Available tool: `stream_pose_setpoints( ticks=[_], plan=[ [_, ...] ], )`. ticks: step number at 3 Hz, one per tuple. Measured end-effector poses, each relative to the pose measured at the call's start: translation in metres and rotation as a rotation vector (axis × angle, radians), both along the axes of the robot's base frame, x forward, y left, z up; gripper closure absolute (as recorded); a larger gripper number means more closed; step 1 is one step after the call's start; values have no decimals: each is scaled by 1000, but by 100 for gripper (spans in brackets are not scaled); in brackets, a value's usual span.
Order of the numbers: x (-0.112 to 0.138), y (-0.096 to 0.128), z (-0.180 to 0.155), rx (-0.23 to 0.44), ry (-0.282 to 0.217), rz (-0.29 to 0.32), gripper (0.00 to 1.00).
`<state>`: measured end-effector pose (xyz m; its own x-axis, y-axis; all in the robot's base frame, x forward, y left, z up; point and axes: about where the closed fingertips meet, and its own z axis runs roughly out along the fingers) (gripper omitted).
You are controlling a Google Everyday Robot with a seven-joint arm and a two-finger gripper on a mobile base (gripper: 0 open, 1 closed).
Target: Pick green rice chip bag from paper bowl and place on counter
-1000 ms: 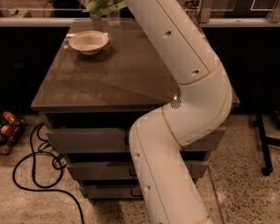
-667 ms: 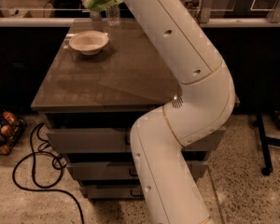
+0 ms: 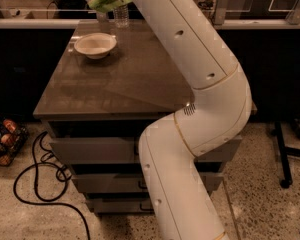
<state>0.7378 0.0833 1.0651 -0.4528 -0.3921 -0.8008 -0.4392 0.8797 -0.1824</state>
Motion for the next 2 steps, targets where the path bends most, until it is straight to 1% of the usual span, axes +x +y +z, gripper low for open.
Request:
stream_pose_setpoints(
  ticks=[1,2],
  plan=[
    [-15,4,11,-15,-50,11,100],
    [-49,8,32,-53,-136,5,100]
  ],
)
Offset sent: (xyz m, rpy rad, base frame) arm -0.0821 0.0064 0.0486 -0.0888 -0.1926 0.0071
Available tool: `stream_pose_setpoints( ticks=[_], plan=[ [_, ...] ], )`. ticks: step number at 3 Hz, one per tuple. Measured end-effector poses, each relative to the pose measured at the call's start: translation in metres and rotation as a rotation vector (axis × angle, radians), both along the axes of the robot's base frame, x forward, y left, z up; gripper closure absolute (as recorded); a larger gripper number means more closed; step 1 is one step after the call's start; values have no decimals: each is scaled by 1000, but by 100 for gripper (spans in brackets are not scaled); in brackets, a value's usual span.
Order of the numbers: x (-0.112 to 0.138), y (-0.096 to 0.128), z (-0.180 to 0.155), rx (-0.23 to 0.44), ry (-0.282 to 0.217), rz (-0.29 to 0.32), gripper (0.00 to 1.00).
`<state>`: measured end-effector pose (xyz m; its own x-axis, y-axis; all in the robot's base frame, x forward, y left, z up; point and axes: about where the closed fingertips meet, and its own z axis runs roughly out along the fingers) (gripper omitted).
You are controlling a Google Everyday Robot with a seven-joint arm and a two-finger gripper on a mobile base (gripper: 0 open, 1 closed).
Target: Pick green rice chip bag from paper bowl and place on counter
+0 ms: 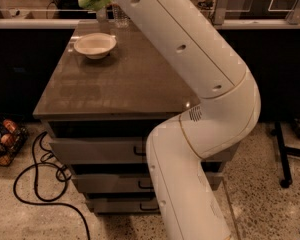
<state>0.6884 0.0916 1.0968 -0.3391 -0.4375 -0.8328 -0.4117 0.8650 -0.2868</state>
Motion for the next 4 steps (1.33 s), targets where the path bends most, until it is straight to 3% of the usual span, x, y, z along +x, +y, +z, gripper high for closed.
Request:
stream_pose_setpoints(
  ticks=[1,2,3,4],
  plan=[
    [-18,0,8,-25,-28,-26,100],
    [-20,-5,8,-102,-19,-109,100],
    [-7,-14,0,-167,33,-178,100],
    [8,-28,-12,-191,116,-230,100]
  ],
)
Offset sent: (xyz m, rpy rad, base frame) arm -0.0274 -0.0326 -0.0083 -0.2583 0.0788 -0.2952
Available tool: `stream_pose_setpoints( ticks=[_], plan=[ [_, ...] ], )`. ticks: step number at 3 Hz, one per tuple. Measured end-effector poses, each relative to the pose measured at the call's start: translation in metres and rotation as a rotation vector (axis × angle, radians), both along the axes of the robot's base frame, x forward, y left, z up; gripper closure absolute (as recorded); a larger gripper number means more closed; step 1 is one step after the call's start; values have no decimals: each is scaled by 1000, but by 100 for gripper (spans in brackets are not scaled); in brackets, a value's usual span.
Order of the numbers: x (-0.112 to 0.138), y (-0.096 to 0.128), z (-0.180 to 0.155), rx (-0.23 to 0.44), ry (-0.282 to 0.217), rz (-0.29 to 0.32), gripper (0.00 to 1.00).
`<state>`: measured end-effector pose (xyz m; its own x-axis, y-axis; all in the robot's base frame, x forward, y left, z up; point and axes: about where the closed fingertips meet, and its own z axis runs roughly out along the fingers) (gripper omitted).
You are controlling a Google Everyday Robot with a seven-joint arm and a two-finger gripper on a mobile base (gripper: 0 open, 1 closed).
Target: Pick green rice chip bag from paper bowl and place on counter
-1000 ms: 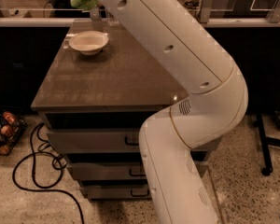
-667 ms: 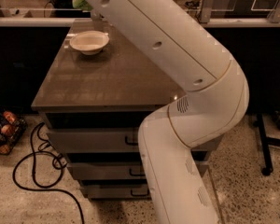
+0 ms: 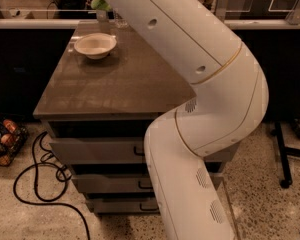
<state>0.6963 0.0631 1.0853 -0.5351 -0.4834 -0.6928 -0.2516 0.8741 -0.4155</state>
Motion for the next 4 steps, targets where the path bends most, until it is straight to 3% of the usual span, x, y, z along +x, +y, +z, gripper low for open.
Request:
stream_pose_setpoints(
  ticks=[2,3,4],
  plan=[
    [6,-4,-32,44,156,-54,100],
    [15,23,-52,91,210,-21,100],
    [20,26,-52,99,198,-11,100]
  ],
)
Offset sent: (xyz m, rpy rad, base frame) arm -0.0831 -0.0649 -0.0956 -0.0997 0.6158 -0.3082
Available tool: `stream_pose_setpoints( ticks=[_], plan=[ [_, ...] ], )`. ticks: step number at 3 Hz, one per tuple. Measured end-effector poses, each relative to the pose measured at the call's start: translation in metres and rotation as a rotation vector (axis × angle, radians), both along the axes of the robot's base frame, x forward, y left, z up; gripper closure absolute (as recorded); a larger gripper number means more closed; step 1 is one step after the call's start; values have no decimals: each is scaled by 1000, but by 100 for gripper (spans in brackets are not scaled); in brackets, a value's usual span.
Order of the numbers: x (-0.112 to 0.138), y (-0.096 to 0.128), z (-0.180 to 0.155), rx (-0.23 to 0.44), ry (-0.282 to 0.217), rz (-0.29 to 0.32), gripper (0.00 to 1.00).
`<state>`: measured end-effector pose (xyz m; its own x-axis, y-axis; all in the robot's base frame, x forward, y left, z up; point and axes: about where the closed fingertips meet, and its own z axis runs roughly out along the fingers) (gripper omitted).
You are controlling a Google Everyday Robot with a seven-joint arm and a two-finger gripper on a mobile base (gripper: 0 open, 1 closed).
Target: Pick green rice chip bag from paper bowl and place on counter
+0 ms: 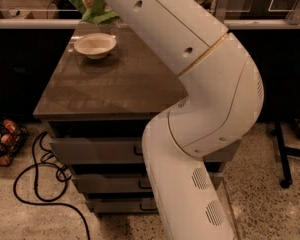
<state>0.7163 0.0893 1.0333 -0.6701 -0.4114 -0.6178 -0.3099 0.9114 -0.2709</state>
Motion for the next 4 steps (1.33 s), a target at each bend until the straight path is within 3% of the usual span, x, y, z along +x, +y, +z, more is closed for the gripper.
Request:
stream_pose_setpoints(
  ticks=[2,3,4],
  plan=[
    [-13,-14,-73,-51,154,-74,100],
    [-34,-7,-123,-62,257,-83,100],
    [-46,-5,-150,-74,325,-93,100]
  ],
)
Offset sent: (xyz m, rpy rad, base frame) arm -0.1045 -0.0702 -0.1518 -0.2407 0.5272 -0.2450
